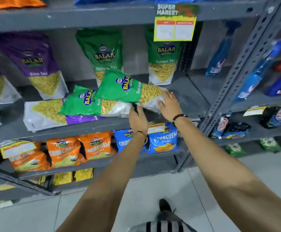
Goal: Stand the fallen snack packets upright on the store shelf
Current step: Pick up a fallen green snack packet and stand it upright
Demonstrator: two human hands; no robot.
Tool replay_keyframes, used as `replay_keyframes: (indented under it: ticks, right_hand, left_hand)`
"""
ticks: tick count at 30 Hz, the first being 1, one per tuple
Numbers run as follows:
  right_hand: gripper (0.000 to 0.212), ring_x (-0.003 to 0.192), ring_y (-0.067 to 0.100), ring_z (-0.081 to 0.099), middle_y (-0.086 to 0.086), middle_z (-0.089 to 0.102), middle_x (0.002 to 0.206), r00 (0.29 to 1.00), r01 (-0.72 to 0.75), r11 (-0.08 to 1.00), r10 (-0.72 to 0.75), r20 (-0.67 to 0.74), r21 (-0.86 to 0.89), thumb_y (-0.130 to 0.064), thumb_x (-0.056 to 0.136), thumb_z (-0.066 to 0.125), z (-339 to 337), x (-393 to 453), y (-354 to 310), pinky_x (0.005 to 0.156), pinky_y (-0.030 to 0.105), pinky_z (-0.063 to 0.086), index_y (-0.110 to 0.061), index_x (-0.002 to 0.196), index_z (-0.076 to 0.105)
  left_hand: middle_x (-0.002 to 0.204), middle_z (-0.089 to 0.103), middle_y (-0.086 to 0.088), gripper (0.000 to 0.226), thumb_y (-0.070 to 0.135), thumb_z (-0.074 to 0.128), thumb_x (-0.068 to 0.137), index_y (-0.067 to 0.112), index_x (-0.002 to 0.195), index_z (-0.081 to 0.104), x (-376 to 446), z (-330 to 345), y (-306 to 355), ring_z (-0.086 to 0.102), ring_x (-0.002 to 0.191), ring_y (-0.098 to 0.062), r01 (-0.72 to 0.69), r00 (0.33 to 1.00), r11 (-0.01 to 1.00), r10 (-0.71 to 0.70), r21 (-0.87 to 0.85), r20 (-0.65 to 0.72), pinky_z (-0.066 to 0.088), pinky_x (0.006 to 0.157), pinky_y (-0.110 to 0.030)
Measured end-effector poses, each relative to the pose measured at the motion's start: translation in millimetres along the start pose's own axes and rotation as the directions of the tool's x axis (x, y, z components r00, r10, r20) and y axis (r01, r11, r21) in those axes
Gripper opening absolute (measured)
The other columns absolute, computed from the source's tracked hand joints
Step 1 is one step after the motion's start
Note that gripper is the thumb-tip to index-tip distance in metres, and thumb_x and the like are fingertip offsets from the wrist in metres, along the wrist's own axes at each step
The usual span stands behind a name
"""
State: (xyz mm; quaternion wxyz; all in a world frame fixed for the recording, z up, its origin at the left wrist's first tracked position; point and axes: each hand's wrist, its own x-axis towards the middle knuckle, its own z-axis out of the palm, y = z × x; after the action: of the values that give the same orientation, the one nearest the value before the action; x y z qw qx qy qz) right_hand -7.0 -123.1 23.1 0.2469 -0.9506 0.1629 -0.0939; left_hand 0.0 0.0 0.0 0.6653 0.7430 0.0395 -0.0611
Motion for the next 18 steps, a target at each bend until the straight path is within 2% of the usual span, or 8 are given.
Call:
replay_keyframes:
  ticks: [3, 5, 6, 8, 10, 12, 15, 18]
  right_hand:
    - [0.045, 0.128, 0.037, 0.038, 0.023, 0.046, 0.131, 0.997, 0.005, 0.994, -0.014, 0.08, 0.108, -0.022, 0.096, 0.04, -12.0, 41.3, 17.6, 0.103, 0.042, 0.033, 0.003, 0.133, 0.036]
    - [0.054, 0.126, 0.034, 0.043, 0.016, 0.05, 0.125, 0.983, -0.06, 0.979, 0.023, 0.184, 0.196, -0.029, 0.096, 0.038, -20.3, 61.1, 24.0, 0.1, 0.039, 0.036, -0.004, 0.142, 0.026]
    - [0.057, 0.129, 0.032, 0.042, 0.013, 0.048, 0.133, 0.972, -0.075, 0.97, 0.019, 0.235, 0.231, -0.032, 0.097, 0.037, -23.5, 71.2, 25.9, 0.102, 0.038, 0.036, -0.008, 0.146, 0.022]
    - [0.059, 0.138, 0.027, 0.034, 0.009, 0.03, 0.153, 0.949, -0.073, 0.959, -0.019, 0.316, 0.275, -0.035, 0.097, 0.038, -26.1, 90.7, 28.3, 0.108, 0.035, 0.03, -0.012, 0.148, 0.017]
    - [0.061, 0.142, 0.024, 0.027, 0.006, 0.02, 0.157, 0.927, -0.089, 0.943, -0.039, 0.373, 0.319, -0.037, 0.096, 0.039, -23.7, 109.7, 29.9, 0.112, 0.034, 0.026, -0.013, 0.148, 0.017]
    - [0.062, 0.142, 0.023, 0.025, 0.004, 0.021, 0.157, 0.907, -0.116, 0.917, -0.059, 0.417, 0.382, -0.04, 0.095, 0.041, -17.7, 122.6, 29.4, 0.114, 0.035, 0.025, -0.014, 0.147, 0.02]
    - [0.061, 0.139, 0.023, 0.033, 0.005, 0.031, 0.153, 0.88, -0.146, 0.904, -0.066, 0.471, 0.401, -0.045, 0.091, 0.045, -5.5, 133.1, 33.0, 0.115, 0.038, 0.028, -0.016, 0.144, 0.032]
    - [0.059, 0.128, 0.024, 0.048, 0.006, 0.052, 0.14, 0.897, -0.132, 0.905, -0.064, 0.437, 0.403, -0.051, 0.085, 0.05, 0.8, 139.0, 39.1, 0.11, 0.039, 0.036, -0.017, 0.133, 0.049]
  left_hand:
    - [0.146, 0.038, -0.017, 0.057, 0.042, 0.031, 0.097, 0.002, 0.137, 0.035, 15.1, 27.1, 17.5, 0.039, 0.131, -0.033, 0.196, 0.973, 0.954, -0.218, -0.228, -0.076, 0.031, 0.106, -0.038]
    - [0.146, 0.036, -0.013, 0.055, 0.041, 0.031, 0.098, 0.004, 0.137, 0.036, 22.8, 40.9, 22.9, 0.037, 0.132, -0.028, 0.212, 0.959, 0.9, -0.265, -0.38, -0.095, 0.029, 0.11, -0.037]
    - [0.147, 0.037, -0.01, 0.054, 0.041, 0.032, 0.097, 0.005, 0.138, 0.036, 26.4, 48.6, 25.5, 0.036, 0.135, -0.026, 0.198, 0.959, 0.867, -0.268, -0.458, -0.092, 0.028, 0.114, -0.038]
    - [0.152, 0.032, -0.006, 0.057, 0.045, 0.03, 0.097, 0.012, 0.142, 0.03, 35.5, 62.7, 26.2, 0.029, 0.141, -0.021, 0.169, 0.959, 0.798, -0.27, -0.578, -0.092, 0.022, 0.119, -0.039]
    - [0.155, 0.025, -0.001, 0.059, 0.048, 0.028, 0.096, 0.017, 0.145, 0.024, 42.7, 72.3, 27.3, 0.022, 0.143, -0.017, 0.152, 0.95, 0.75, -0.29, -0.644, -0.113, 0.017, 0.12, -0.039]
    - [0.155, 0.024, 0.001, 0.058, 0.049, 0.025, 0.096, 0.021, 0.146, 0.022, 41.6, 77.6, 34.2, 0.022, 0.143, -0.016, 0.125, 0.941, 0.72, -0.304, -0.683, -0.148, 0.017, 0.12, -0.039]
    - [0.151, 0.032, -0.002, 0.057, 0.052, 0.023, 0.095, 0.022, 0.144, 0.026, 46.4, 82.1, 34.9, 0.029, 0.14, -0.02, 0.113, 0.94, 0.671, -0.312, -0.733, -0.141, 0.02, 0.117, -0.041]
    - [0.147, 0.04, -0.001, 0.067, 0.064, 0.025, 0.089, 0.022, 0.141, 0.033, 50.5, 82.7, 34.0, 0.038, 0.136, -0.02, 0.11, 0.945, 0.674, -0.298, -0.73, -0.132, 0.025, 0.117, -0.042]
